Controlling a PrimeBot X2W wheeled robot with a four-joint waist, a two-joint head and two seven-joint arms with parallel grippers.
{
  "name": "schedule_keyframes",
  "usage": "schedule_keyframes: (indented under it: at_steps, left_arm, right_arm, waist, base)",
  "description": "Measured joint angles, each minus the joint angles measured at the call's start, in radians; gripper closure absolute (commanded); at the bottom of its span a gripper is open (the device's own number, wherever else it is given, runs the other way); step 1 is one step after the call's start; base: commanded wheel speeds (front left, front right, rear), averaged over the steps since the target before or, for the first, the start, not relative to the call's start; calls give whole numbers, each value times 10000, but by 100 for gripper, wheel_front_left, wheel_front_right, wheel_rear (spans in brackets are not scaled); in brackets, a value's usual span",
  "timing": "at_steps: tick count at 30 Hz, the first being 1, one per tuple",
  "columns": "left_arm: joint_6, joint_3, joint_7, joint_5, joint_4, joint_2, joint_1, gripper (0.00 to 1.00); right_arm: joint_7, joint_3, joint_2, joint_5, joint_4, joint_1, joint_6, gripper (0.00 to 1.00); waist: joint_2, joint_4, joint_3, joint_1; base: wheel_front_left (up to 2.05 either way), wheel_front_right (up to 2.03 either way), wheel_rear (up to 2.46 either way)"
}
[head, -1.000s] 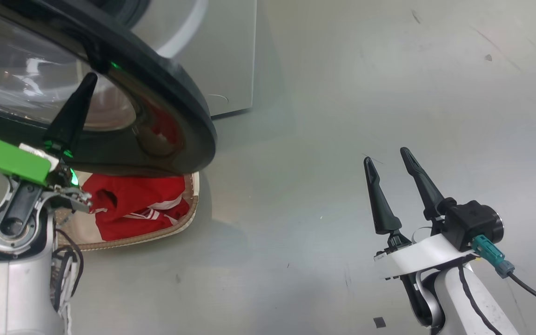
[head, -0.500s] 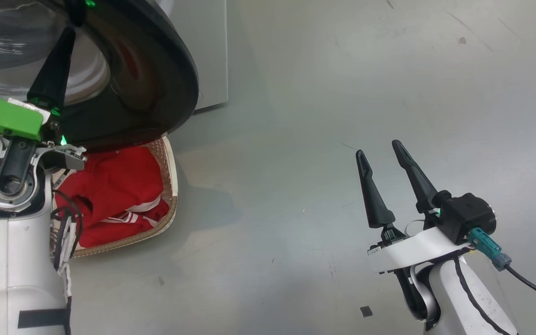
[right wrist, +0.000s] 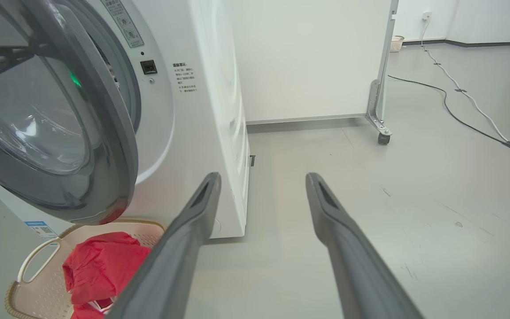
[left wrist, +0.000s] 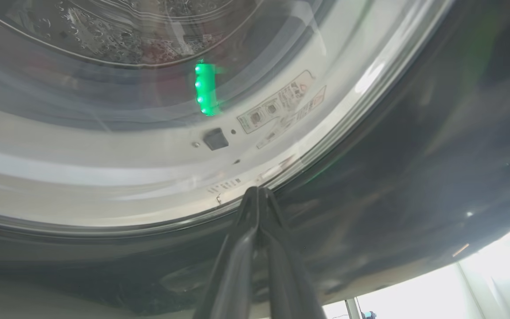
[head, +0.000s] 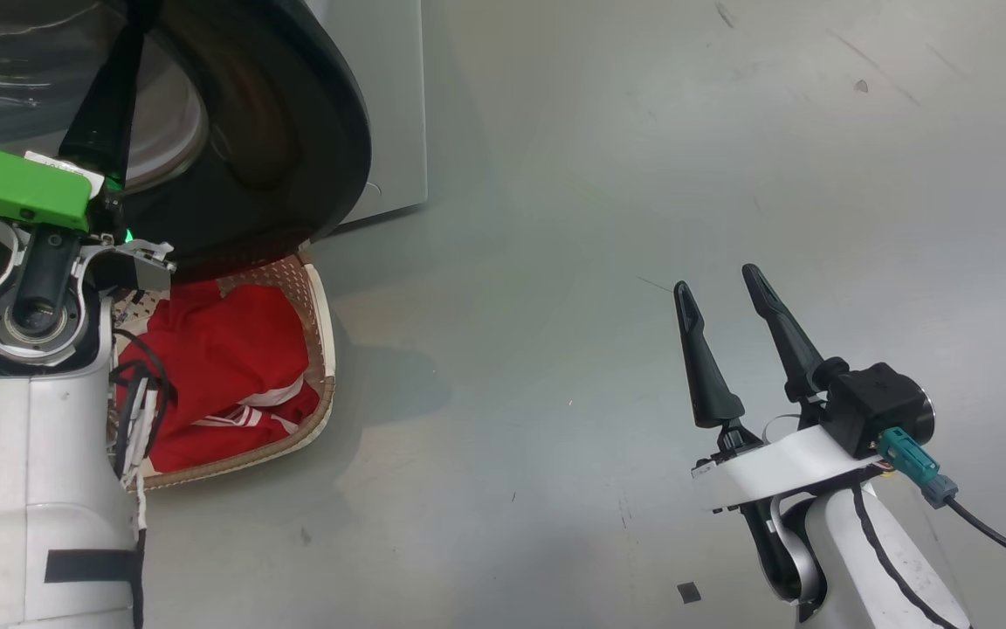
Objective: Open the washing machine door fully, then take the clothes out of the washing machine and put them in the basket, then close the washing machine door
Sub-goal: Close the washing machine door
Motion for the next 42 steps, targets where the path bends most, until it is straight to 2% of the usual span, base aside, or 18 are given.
schedule_keyframes:
  at_steps: [8, 22, 29, 32, 33, 34, 35, 36, 37, 42]
  left_arm:
    - [0, -40, -207, -73, -159, -61, 229, 100]
    - [0, 357, -704, -871, -1101, -128, 2684, 100]
    - [0, 192, -932, -997, -1647, -190, 3930, 100]
    - [0, 144, -1064, -1041, -1848, -192, 4366, 73]
    - [0, 123, -1129, -1058, -1906, -192, 4503, 59]
    - [0, 96, -1158, -1081, -1977, -192, 4643, 53]
    - [0, 54, -1179, -1108, -2029, -188, 4779, 26]
    - [0, -17, -1225, -1112, -2082, -190, 4920, 11]
    - [0, -67, -1231, -1116, -2140, -192, 5066, 0]
    - [0, -151, -1576, -1166, -2470, -186, 5750, 0]
  right_arm:
    - [0, -150, 2, -107, 128, 16, -10, 0]
    - [0, -460, 4, -476, 447, 410, -4, 0]
    - [0, -700, 2, -579, 474, 669, -10, 0]
    - [0, -767, -2, -639, 487, 696, -8, 0]
    - [0, -786, -2, -642, 502, 720, -8, 0]
    - [0, -802, -4, -654, 527, 745, -6, 0]
    - [0, -809, -2, -656, 552, 779, 0, 0]
    - [0, -821, 0, -667, 581, 816, 2, 0]
    - [0, -832, 0, -671, 610, 838, 2, 0]
    - [0, -917, 0, -711, 669, 909, 2, 0]
  waist:
    - [0, 275, -208, 0]
    - [0, 934, -847, 0]
    - [0, 1342, -1149, 0]
    - [0, 1523, -1256, 0]
    - [0, 1579, -1298, 0]
    - [-1, 1630, -1342, 0]
    - [0, 1674, -1391, 0]
    - [0, 1716, -1444, 0]
    - [0, 1753, -1499, 0]
    - [0, 1901, -1807, 0]
  base:
    - [0, 0, 0]
    - [0, 0, 0]
    - [0, 0, 0]
    - [0, 0, 0]
    - [0, 0, 0]
    - [0, 0, 0]
    - [0, 0, 0]
    - [0, 0, 0]
    - [0, 0, 0]
    - [0, 0, 0]
